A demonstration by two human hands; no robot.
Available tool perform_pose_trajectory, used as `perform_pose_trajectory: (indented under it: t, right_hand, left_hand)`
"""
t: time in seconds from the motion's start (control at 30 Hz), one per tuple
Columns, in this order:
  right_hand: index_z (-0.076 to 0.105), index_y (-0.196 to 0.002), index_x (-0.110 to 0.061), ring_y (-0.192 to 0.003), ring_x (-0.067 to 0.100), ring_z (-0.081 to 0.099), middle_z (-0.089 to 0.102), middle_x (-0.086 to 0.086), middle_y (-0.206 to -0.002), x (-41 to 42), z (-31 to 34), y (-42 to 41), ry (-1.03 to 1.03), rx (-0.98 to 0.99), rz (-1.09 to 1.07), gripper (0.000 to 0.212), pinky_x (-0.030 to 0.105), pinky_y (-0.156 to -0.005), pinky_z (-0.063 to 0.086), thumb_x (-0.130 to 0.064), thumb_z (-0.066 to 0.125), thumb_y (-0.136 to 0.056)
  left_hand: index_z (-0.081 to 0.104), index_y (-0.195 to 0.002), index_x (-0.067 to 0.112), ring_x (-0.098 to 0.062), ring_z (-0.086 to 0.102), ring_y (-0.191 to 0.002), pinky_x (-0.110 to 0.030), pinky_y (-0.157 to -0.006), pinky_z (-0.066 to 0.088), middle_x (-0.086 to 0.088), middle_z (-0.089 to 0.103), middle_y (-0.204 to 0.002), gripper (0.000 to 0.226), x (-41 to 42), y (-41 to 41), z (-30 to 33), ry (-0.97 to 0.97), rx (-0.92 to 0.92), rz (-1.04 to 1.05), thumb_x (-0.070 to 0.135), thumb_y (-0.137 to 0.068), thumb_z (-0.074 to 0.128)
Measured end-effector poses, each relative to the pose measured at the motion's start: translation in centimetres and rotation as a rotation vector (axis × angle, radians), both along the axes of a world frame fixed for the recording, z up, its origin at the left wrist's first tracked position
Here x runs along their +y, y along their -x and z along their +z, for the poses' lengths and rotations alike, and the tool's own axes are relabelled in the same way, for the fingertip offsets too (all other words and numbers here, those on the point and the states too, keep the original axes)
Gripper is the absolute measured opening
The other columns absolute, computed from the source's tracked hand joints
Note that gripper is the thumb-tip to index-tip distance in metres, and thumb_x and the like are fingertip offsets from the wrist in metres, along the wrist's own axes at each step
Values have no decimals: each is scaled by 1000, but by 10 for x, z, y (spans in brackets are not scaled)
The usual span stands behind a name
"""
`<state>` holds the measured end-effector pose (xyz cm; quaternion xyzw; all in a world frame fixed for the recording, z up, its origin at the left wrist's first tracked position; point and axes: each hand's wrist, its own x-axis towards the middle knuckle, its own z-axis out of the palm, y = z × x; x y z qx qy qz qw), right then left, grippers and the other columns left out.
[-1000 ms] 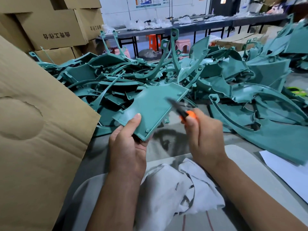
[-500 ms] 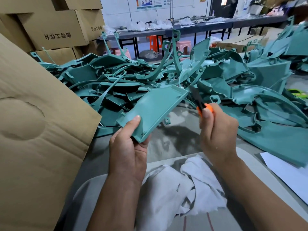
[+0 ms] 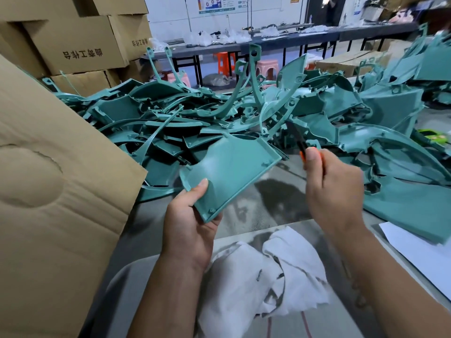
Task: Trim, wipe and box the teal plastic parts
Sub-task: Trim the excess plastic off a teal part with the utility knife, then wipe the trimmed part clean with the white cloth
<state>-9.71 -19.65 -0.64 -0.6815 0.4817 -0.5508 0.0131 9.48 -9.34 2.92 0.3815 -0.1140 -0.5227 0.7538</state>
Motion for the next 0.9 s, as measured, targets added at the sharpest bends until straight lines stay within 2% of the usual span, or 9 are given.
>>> perform_pose_trajectory:
  t: [0.17,0.3,0.4,0.53,0.67,0.73,0.77,0.83,0.9]
  right_hand:
    - [64,-73,-9,-47,20,53,58,7,-57,-1,3,19,-136,-148,539,54,40,-45,40,-39,39,-110]
    - [65,-71,-6,-43,26,49,56,14,-54,2,0,14,-243,-109,692,61,36,-43,35,-46,38,-108]
    - [58,-66,-13,-45,20,45,53,8,-54,-2,-2,14,-201,-13,586,59,33,-47,32,-47,37,-109]
    - [53,-72,-27,-53,16,50,52,-6,-55,-9,-8,9,-315,281,190,50,33,-53,31,-61,37,-105]
    - [63,-108,-29,-84,23,59,66,-3,-91,-8,-7,5,-466,485,2,33,37,-71,49,-60,57,-97]
    - [59,-126,-29,-109,23,54,63,-1,-116,-7,-4,4,-478,553,2,43,41,-92,51,-56,66,-94]
    - [59,-126,-29,-114,21,50,60,-4,-118,-6,-2,4,-436,556,37,44,39,-96,48,-56,69,-92]
    - [64,-106,-33,-99,11,54,62,-14,-102,0,8,5,-373,460,239,26,28,-83,47,-54,69,-92]
    - [69,-87,-29,-68,5,59,66,-10,-74,6,14,3,-541,322,578,24,20,-61,42,-52,66,-95]
  left_hand:
    - [66,-97,10,-14,63,-52,-18,-39,41,-5,72,-74,12,-7,4,-9,-65,-45,-2,7,-95,55]
    - [65,-100,9,-15,62,-52,-18,-38,39,-6,71,-76,12,-6,0,-11,-59,-39,5,7,-94,55]
    - [64,-99,8,-14,62,-51,-18,-36,39,-6,70,-78,11,-5,-3,-10,-71,-21,3,7,-93,56]
    - [64,-101,8,-14,61,-51,-18,-36,39,-6,70,-80,15,-2,-1,-7,-70,-16,-16,7,-88,57]
    - [59,-104,9,-13,45,-47,-18,-34,31,-5,59,-76,29,1,-2,-3,-47,27,-67,14,-75,59]
    - [54,-102,9,-12,38,-48,-18,-33,31,-6,52,-76,26,4,-1,0,4,66,-87,15,-77,56]
    - [53,-103,9,-12,37,-49,-18,-34,31,-7,50,-78,25,6,1,2,33,80,-97,15,-79,55]
    - [54,-98,7,-11,38,-49,-18,-35,33,-6,48,-77,17,11,6,4,110,133,-134,16,-84,51]
    - [53,-91,8,-10,39,-47,-17,-36,34,-2,43,-70,13,15,13,6,187,211,-173,18,-90,45]
